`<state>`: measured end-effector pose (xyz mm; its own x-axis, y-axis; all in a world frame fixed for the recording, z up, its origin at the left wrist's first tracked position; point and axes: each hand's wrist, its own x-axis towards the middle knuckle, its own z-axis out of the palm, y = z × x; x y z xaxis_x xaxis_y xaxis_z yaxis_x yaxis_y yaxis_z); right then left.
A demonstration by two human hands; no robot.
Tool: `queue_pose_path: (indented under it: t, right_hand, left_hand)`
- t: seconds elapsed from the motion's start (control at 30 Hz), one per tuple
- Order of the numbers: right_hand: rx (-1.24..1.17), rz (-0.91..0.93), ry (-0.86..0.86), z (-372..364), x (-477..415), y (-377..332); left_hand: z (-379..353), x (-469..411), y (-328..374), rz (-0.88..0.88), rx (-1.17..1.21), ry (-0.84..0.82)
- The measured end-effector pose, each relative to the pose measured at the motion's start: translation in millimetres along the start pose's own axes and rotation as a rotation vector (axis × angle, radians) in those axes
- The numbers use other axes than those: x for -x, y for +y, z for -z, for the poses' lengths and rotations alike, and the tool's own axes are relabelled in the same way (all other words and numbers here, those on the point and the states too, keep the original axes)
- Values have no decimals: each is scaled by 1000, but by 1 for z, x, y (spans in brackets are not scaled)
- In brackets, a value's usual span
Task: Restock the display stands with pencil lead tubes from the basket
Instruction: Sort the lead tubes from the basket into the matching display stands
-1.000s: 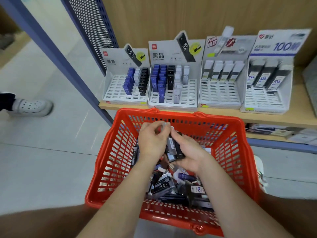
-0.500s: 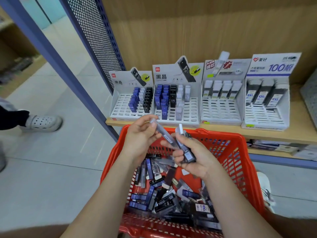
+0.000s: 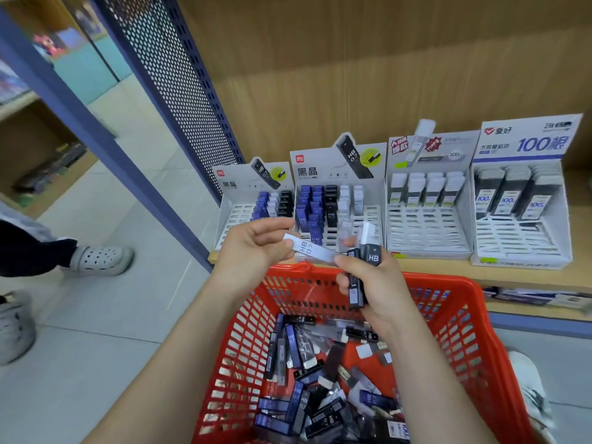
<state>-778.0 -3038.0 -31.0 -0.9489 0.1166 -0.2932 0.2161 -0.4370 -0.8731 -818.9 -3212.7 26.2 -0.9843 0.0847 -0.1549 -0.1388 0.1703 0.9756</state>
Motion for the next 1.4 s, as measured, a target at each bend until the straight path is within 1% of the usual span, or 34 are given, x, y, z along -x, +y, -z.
queue_pose_path:
  t: [0.07, 0.2, 0.27, 0.37, 0.43, 0.5, 0.6, 0.7, 0.83, 1.03, 1.1, 1.17, 1.2, 1.27, 1.4]
  right_hand:
    - [-149, -57, 17, 0, -3, -1]
    - [-229, -45, 65, 2, -13, -2]
    - [-309, -63, 110, 6, -18, -4]
    - [-463, -75, 172, 16, -25, -7]
    - [-555, -79, 217, 24, -29, -8]
    - [-610, -85, 248, 30, -33, -6]
    - [-657, -111, 271, 36, -40, -4]
    - [-718, -146, 263, 39, -45, -2]
    - [-749, -155, 203, 40, -48, 2]
    - [-782, -181, 206, 41, -48, 6]
    - [-794, -196, 207, 41, -49, 7]
    - [-801, -205, 201, 42, -49, 6]
    - [-805, -208, 198, 42, -49, 6]
    - [-805, -211, 191, 42, -49, 7]
    - [-806, -207, 186, 42, -48, 7]
  left_hand:
    - [-2, -7, 9, -9, -81, -27]
    - [-17, -26, 30, -66, -326, -81]
    - [-27, -43, 40, -114, -363, -35]
    - [-45, -77, 51, -219, -371, 78]
    - [-59, -99, 53, -300, -448, 95]
    - [-74, -117, 49, -363, -591, 62]
    - [-91, -135, 34, -400, -815, -19]
    - [-101, -144, 22, -436, -928, -82]
    - [-105, -150, 12, -454, -972, -114]
    - [-108, -161, 4, -502, -1062, -185]
    - [-111, -166, 3, -547, -1100, -216]
    - [-114, -169, 0, -543, -1127, -250]
    - [-115, -169, -2, -505, -1115, -243]
    - [-115, -169, -3, -428, -1031, -168]
    - [-112, -164, 0, -423, -962, -110]
